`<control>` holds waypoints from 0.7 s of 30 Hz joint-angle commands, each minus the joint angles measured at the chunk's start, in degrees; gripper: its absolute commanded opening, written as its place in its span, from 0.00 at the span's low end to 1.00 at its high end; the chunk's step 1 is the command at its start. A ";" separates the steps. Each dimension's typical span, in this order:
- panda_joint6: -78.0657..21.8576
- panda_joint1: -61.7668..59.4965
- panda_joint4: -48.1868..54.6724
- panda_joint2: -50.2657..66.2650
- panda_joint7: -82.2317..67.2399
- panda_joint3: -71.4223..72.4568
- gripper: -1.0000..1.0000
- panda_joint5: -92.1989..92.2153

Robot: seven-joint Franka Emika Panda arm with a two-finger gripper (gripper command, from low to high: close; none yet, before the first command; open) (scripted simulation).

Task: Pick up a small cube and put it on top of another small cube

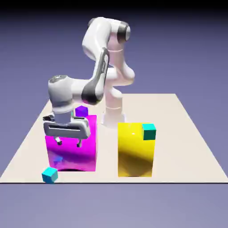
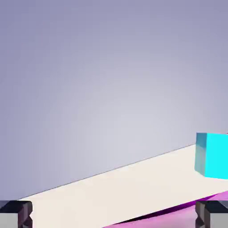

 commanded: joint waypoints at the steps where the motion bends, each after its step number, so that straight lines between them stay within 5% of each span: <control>1: -1.72 0.08 1.83 2.08 -0.50 -1.05 0.50 0.76; 17: -29.28 1.32 31.00 35.30 -8.49 -17.82 0.50 12.89; 21: -25.04 1.49 28.83 38.73 -9.77 -16.57 0.50 15.17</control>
